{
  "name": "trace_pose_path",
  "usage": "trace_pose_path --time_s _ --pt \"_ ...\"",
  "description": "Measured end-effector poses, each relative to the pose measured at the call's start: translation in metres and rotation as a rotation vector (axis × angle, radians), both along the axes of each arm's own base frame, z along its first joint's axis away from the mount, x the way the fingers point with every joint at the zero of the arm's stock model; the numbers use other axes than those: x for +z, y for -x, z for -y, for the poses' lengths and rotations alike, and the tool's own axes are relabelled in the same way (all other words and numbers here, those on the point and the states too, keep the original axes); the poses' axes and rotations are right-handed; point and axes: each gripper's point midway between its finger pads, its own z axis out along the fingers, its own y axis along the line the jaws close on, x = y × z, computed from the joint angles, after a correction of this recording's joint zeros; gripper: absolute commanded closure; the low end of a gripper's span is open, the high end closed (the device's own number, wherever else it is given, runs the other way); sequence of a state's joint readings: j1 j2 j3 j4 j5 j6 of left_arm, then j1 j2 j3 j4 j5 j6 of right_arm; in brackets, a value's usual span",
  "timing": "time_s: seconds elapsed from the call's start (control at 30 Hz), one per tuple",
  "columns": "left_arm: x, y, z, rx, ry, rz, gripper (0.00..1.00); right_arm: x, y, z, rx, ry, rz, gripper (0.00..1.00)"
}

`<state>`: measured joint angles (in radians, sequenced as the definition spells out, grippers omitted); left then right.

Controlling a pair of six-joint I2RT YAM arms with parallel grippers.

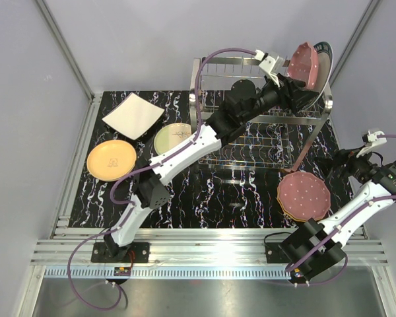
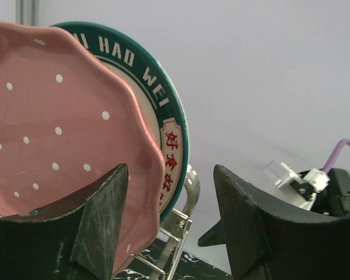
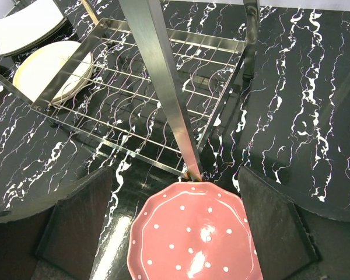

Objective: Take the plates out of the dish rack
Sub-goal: Grab a plate with the left arm

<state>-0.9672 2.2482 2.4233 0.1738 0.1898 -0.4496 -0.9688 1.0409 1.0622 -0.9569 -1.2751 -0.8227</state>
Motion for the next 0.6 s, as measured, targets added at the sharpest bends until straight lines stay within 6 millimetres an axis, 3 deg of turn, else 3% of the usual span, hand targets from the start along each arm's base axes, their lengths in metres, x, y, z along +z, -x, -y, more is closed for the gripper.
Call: trace_pose_path --time_s 0.17,0.2,0.43,0.6 --pt "-0.013 -0.007 0.003 0.034 -0.05 0.042 0.47 0.001 0.001 -0.001 0.0 0.006 0.003 0.04" --pt "-0.015 -0.008 0.003 0.042 -0.062 0.056 0.53 0.001 0.001 -0.001 0.0 0.007 0.004 0.04" --pt "-0.016 -0.011 0.002 0.071 -0.096 0.122 0.7 0.001 0.001 -0.001 -0.001 0.01 0.006 0.05" --pt "-0.017 -0.013 0.001 0.08 -0.119 0.151 0.64 0.001 0.001 -0.001 -0.001 0.011 0.005 0.05"
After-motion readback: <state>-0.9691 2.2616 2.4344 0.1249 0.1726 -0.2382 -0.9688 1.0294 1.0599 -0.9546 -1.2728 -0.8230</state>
